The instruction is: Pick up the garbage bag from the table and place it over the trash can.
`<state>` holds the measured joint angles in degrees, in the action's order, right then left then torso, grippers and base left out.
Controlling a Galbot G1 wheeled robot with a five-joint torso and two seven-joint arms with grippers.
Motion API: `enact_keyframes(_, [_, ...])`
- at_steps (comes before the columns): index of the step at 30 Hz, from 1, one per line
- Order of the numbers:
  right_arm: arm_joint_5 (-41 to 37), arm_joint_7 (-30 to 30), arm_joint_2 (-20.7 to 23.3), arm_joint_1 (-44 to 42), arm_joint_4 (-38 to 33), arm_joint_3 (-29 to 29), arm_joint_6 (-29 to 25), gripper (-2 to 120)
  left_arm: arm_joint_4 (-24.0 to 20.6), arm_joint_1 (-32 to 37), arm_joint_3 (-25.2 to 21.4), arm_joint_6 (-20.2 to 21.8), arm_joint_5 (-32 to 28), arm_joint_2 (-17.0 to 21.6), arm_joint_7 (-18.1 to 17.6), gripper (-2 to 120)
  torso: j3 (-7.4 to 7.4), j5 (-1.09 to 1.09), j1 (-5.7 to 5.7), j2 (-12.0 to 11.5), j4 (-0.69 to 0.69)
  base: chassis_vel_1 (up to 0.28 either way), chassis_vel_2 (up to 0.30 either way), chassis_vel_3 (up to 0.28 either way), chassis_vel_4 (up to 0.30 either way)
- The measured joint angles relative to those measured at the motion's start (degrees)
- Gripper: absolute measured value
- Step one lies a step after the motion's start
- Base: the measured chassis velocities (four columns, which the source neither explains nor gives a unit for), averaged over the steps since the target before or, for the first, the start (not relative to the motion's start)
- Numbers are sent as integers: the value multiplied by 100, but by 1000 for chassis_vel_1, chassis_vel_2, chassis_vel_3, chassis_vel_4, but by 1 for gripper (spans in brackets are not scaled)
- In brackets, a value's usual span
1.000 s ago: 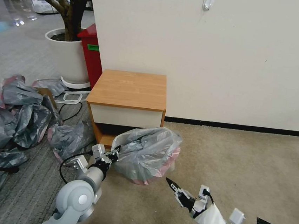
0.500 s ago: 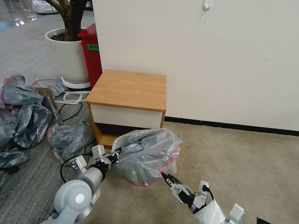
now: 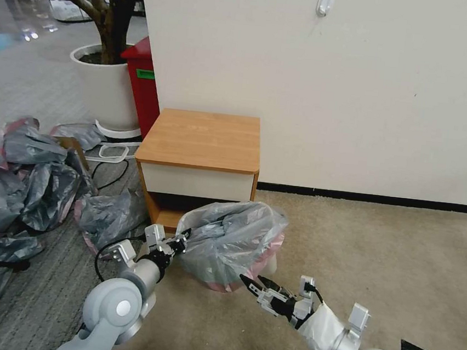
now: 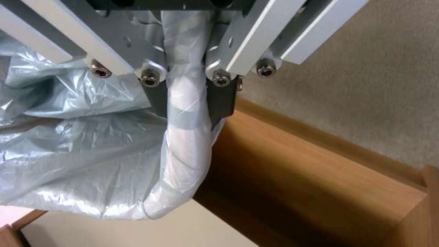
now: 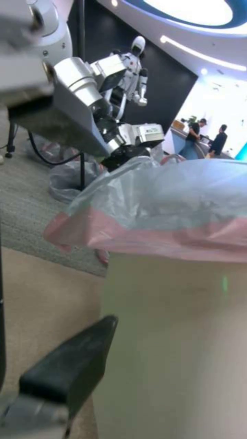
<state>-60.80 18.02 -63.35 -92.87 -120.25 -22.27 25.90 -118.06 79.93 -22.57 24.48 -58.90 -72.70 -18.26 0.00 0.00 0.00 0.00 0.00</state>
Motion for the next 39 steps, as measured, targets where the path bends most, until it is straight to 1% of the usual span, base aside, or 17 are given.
enact_keyframes(1, [0,-14,13,18,-7,33,7,82,-2,3,0,0,7,-1,9,5,0,0,0,0,0,0,0,0,0])
enact_keyframes(2, [0,-14,13,18,-7,33,7,82,-2,3,0,0,7,-1,9,5,0,0,0,0,0,0,0,0,0])
enact_keyframes(3, [0,-25,25,34,-14,64,14,80,-6,7,0,1,11,-4,19,5,0,0,0,0,0,0,0,0,0])
enact_keyframes(5, [3,-48,38,64,-36,118,23,69,-15,23,0,1,25,-13,41,5,0,0,0,0,0,0,0,0,0])
enact_keyframes(7, [4,-52,37,69,-43,125,25,68,-16,29,0,2,31,-16,48,5,0,0,0,0,0,0,0,0,0])
enact_keyframes(8, [6,-59,35,76,-63,134,29,61,-16,46,0,1,59,-26,61,5,0,0,0,0,0,0,0,0,0])
enact_keyframes(11, [10,-72,24,76,-88,138,33,46,-16,101,0,1,182,-40,117,5,0,0,0,0,0,0,0,0,0])
enact_keyframes(12, [10,-72,24,76,-88,138,33,46,-16,101,0,1,182,-40,117,5,0,0,0,0,0,0,0,0,0])
enact_keyframes(16, [20,-73,-6,65,-88,139,33,30,-20,129,3,-2,201,-48,130,5,0,0,0,0,0,0,0,0,0])
enact_keyframes(17, [20,-73,-6,65,-88,139,33,30,-20,129,3,-2,201,-48,130,5,0,0,0,0,0,0,0,0,0])
enact_keyframes(20, [64,-75,-64,59,-74,160,30,15,-23,119,6,-5,201,-51,131,5,0,0,0,0,0,0,0,0,0])
enact_keyframes(21, [88,-76,-80,54,-68,168,26,11,-23,116,9,-7,201,-53,131,5,0,0,0,0,0,0,0,0,0])
enact_keyframes(22, [88,-76,-80,54,-68,168,26,11,-23,116,9,-7,201,-53,131,5,0,0,0,0,0,0,0,0,0])
enact_keyframes(25, [133,-150,-134,36,-34,196,-11,0,-24,114,11,-12,197,-60,131,5,0,0,0,0,0,0,0,0,0])
enact_keyframes(30, [138,-268,-190,-17,33,163,-61,0,-25,116,6,-18,171,-64,131,5,0,0,0,0,0,0,0,0,0])
enact_keyframes(39, [127,-201,-187,-234,162,-3,-159,0,-15,76,-53,-20,-51,-64,98,5,0,0,0,0,0,0,0,0,0])
